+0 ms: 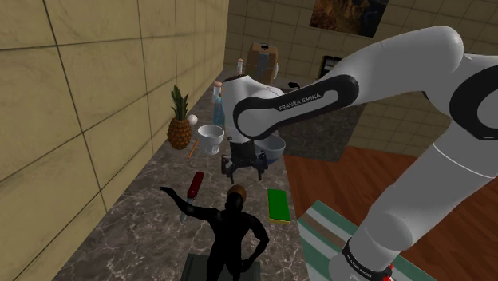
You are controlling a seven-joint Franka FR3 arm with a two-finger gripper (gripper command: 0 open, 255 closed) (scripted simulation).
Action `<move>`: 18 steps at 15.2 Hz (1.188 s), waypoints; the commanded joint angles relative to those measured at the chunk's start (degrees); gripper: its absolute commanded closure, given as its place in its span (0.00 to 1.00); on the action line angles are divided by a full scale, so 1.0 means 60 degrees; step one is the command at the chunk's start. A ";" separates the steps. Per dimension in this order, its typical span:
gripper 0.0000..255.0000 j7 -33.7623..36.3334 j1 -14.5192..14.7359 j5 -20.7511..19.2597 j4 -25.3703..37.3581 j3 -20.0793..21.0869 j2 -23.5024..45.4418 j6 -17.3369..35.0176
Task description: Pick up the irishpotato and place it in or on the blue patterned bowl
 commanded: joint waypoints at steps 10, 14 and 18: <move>0.00 0.1925 -0.0040 -0.0784 0.0031 0.0207 0.1770 0.1485; 0.00 0.1925 -0.0040 -0.0784 0.0031 0.0207 0.1770 0.1485; 0.00 0.1925 -0.0040 -0.0784 0.0032 0.0207 0.1769 0.1483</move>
